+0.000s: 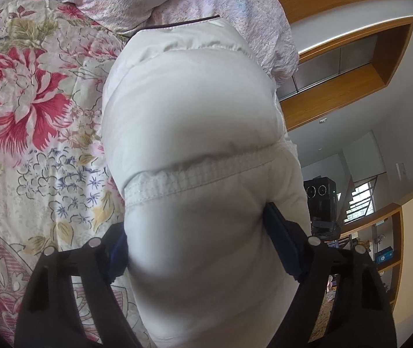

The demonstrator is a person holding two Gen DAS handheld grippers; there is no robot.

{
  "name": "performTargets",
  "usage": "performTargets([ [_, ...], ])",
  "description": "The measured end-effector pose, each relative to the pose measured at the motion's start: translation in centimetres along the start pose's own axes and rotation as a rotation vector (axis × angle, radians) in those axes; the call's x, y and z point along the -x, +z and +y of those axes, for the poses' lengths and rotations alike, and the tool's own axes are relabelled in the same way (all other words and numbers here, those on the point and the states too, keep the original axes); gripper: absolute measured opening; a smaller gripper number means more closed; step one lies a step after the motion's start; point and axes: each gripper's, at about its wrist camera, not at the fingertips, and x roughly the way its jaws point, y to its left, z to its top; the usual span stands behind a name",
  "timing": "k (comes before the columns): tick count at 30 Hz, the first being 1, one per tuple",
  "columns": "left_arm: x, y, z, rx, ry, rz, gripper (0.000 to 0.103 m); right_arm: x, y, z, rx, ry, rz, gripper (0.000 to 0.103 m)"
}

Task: Fold large clothes

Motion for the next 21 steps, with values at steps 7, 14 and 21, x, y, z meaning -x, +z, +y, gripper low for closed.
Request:
performTargets([
  [7, 3.0, 2.5, -0.5, -0.05, 0.004, -0.095, 0.074, -0.9, 2.2, 0.9, 0.015, 0.04, -0.009, 0.083],
  [14, 7.8, 5.2, 2.2, -0.003, 0.054, -0.246, 0.074, -5.8, 7.2, 4.8, 0.1, 0.027, 0.045, 0.082],
  [21, 9.3, 6.4, 6.3, 0.043, 0.181, -0.304, 0.075, -11.3, 9.8, 4.6, 0.099, -0.03, 0.076, 0.082],
])
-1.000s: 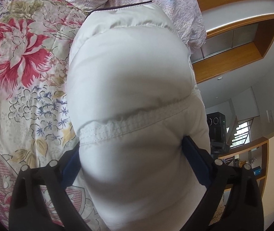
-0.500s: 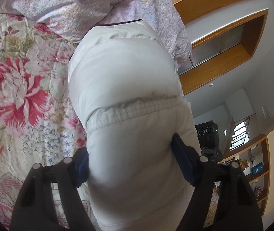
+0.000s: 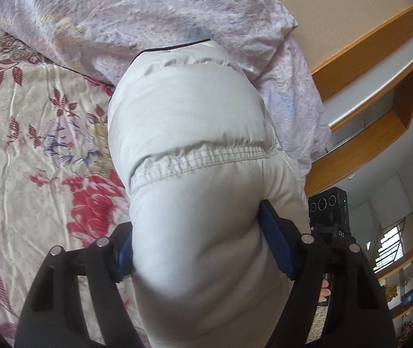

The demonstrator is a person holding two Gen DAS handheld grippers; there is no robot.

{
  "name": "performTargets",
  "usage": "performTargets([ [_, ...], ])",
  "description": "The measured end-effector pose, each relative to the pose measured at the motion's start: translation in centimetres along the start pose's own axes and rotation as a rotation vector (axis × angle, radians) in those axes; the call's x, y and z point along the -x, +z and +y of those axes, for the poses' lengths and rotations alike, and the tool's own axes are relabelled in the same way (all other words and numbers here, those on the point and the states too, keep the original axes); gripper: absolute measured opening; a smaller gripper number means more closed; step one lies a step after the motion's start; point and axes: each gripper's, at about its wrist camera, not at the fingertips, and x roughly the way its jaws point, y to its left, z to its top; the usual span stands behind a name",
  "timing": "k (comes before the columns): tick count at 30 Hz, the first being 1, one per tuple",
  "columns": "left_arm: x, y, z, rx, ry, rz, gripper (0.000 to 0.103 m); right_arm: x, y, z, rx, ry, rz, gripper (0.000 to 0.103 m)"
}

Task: Fold large clothes

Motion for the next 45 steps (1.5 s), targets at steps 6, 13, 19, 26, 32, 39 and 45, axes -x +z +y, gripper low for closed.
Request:
performTargets([
  [6, -1.0, 0.8, 0.8, -0.027, 0.037, -0.004, 0.077, 0.3, -1.1, -2.2, -0.061, 0.045, -0.05, 0.086],
  [13, -1.5, 2.0, 0.3, -0.016, 0.088, 0.012, 0.087, 3.8, -2.0, -5.6, -0.172, 0.023, -0.109, 0.094],
  [19, 0.8, 2.8, -2.2, -0.135, 0.291, -0.049, 0.097, 11.3, -3.3, -4.6, -0.168, -0.129, -0.311, 0.094],
  [26, 2.2, 2.7, -6.9, -0.29, 0.456, -0.137, 0.098, 12.9, -5.3, 4.0, 0.116, -0.389, -0.444, 0.088],
  [32, 0.4, 1.2, -10.0, -0.444, 0.645, -0.162, 0.098, 7.2, -4.2, 9.9, 0.364, -0.657, -0.481, 0.071],
  [39, -1.5, 0.7, -9.9, -0.481, 0.664, -0.154, 0.099, 1.9, -1.3, 11.7, 0.441, -0.776, -0.6, 0.07],
  [45, -3.2, 0.0, -8.9, -0.491, 0.634, -0.143, 0.101, 0.1, -0.2, 6.7, 0.328, -0.739, -0.499, 0.073],
])
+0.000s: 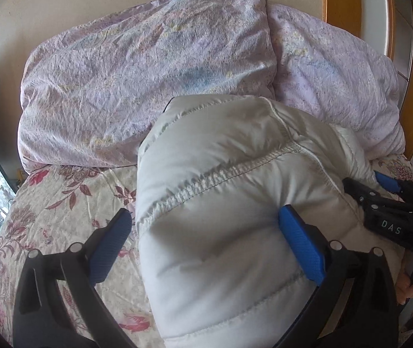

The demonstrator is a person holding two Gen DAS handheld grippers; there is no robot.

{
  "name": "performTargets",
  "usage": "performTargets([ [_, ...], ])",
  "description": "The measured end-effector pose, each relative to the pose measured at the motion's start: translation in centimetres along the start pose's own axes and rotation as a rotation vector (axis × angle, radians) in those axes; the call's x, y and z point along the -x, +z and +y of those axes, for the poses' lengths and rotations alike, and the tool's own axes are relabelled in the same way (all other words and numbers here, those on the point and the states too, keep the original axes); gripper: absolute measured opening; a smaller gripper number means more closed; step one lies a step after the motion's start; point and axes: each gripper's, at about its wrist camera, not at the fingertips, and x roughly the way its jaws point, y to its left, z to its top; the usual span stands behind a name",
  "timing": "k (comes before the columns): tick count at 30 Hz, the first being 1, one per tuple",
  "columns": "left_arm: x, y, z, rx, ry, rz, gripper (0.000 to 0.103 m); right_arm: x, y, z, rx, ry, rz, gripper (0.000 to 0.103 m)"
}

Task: Fold large clothes
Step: 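Lower the bundle onto the bedspread below the pillows with both grippers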

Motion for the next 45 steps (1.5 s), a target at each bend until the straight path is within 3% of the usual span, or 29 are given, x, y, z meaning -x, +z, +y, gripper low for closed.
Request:
performTargets([
  [4, -1.6, -0.3, -0.1, 0.023, -0.03, 0.026, 0.101, -1.3, -0.5, -1.0, -0.034, 0.021, 0.053, 0.075],
  [20, -3.8, -1.3, -1.3, -0.008, 0.058, 0.002, 0.101, -3.6, -0.9, 0.4, 0.009, -0.037, 0.084, 0.077],
  [24, -3.7, -1.5, -1.2, 0.001, 0.059, -0.02, 0.101, -3.7, -0.7, 0.5, 0.007, -0.045, 0.082, 0.078],
  [26, -3.0, -1.2, -0.8, 0.002, 0.045, -0.009, 0.101, -2.6, -0.2, 0.8, 0.009, -0.043, 0.079, 0.072],
  [31, -1.2, 0.7, -0.1, -0.001, 0.064, -0.035, 0.101, 0.3, 1.7, 0.6, -0.039, 0.005, -0.035, 0.065],
  [34, -1.7, 1.3, -0.2, -0.021, 0.104, -0.05, 0.101, -0.4, 2.7, 1.2, -0.02, -0.015, -0.037, 0.06],
  [36, -2.6, 1.1, -0.1, -0.005, 0.088, -0.041, 0.101, -1.3, 2.6, 1.5, 0.003, -0.049, -0.03, 0.059],
  [45, -4.3, -0.1, -0.8, 0.02, 0.076, -0.077, 0.101, -4.2, 1.2, 0.5, -0.003, -0.078, -0.014, 0.065],
])
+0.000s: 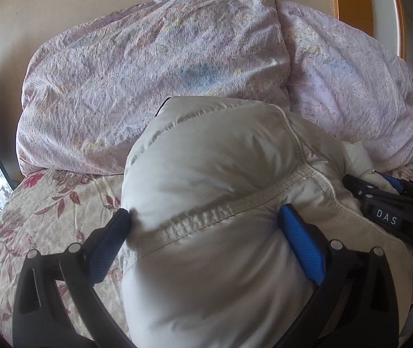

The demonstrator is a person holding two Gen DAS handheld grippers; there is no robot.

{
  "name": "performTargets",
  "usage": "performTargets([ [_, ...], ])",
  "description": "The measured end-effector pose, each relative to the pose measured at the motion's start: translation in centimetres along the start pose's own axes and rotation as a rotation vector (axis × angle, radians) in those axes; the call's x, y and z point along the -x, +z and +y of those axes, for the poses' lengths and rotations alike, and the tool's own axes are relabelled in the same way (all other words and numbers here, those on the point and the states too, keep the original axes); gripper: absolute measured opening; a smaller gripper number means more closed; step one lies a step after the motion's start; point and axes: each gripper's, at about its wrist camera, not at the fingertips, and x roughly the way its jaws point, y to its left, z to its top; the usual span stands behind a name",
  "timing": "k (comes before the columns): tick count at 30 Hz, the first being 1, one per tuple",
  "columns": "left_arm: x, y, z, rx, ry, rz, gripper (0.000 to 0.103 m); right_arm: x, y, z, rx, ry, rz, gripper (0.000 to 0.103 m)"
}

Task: Fold large clothes
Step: 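Lower the bundle onto the bedspread below the pillows with both grippers, then open both grippers and pull them back from the folded jacket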

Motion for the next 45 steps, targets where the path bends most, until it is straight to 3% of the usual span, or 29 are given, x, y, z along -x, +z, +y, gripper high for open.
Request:
performTargets([
  [10, -0.3, 0.1, -0.4, -0.013, 0.032, 0.008, 0.101, -1.4, 0.1, -0.2, -0.01, 0.001, 0.033, 0.068],
  [18, 5.0, -1.6, 2.2, 0.075, -0.158, 0.062, 0.101, 7.4, -3.6, -1.4, -0.087, 0.139, -0.005, 0.068],
  [21, 5.1, -2.7, 1.8, 0.035, -0.157, 0.065, 0.101, 8.7, -5.3, -1.2, -0.074, 0.128, 0.007, 0.068],
  [24, 3.9, -3.4, 1.2, 0.028, -0.16, 0.08, 0.101, 7.3, -6.6, -0.6, -0.049, 0.078, 0.062, 0.067],
  [26, 3.7, -3.7, 0.7, 0.004, -0.131, 0.046, 0.101, 6.6, -6.9, -0.4, -0.042, 0.064, 0.066, 0.067],
  [30, 4.2, -3.1, 1.4, 0.027, -0.147, 0.073, 0.101, 6.5, -6.1, -1.3, -0.09, 0.095, 0.106, 0.068],
  [35, 7.4, -3.1, 2.4, 0.049, -0.156, 0.074, 0.101, 9.8, -6.2, -2.0, -0.128, 0.093, 0.091, 0.091],
  [45, 14.7, -6.2, 4.1, 0.107, -0.148, 0.105, 0.101, 16.9, -8.2, -0.9, -0.135, 0.101, 0.13, 0.102],
])
